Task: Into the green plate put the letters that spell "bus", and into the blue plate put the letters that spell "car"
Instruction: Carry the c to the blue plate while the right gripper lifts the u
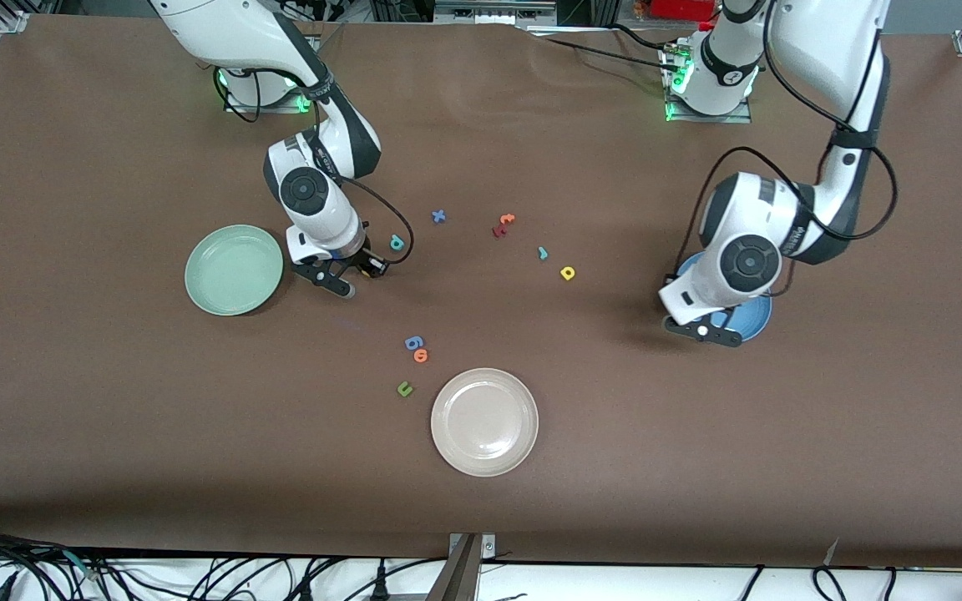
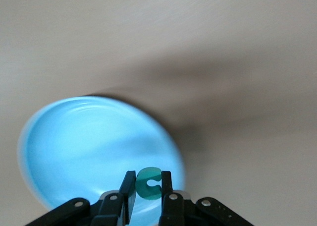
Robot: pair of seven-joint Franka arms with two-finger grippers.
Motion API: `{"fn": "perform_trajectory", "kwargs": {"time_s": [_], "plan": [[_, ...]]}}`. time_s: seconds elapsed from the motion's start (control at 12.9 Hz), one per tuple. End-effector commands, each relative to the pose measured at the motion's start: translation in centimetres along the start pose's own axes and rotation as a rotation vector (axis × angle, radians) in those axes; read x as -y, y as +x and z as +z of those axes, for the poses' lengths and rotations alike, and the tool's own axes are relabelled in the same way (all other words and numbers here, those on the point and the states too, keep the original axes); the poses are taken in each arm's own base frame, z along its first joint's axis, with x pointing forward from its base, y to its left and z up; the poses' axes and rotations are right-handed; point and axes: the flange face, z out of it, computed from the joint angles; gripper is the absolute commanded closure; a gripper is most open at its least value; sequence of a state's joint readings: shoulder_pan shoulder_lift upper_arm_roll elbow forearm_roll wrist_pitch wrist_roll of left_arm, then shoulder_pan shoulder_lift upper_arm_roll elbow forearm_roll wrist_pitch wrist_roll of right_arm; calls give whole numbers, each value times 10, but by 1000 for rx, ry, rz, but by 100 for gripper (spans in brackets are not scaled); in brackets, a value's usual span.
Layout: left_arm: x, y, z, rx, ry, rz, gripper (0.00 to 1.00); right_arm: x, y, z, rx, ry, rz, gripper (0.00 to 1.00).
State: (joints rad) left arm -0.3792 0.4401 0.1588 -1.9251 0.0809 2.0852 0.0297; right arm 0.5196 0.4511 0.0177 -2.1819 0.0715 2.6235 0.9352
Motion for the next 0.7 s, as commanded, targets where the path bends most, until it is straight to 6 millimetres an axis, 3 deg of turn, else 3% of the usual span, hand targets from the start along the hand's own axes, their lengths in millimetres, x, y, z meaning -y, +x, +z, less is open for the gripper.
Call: {"fn": "perform_trajectory", "kwargs": {"time_s": [0.0,0.08,0.23,0.47,0.62], "plan": [[22,-6,19,68,50,118,83,3,5,-33,13,-10,-23,100],[26,-6,26,82,47,134,76,-3,14,-47,24,-30,-42,100],[36,-6,25,80,40,126,0,-27,42,-70,40,-66,-98,100],[19,-2,8,43,6,76,0,-87,92,-89,85,-118,-205,100],[-20,2,1,21,-131,-88,0,-121,120,-85,96,-133,-281,100]]}}
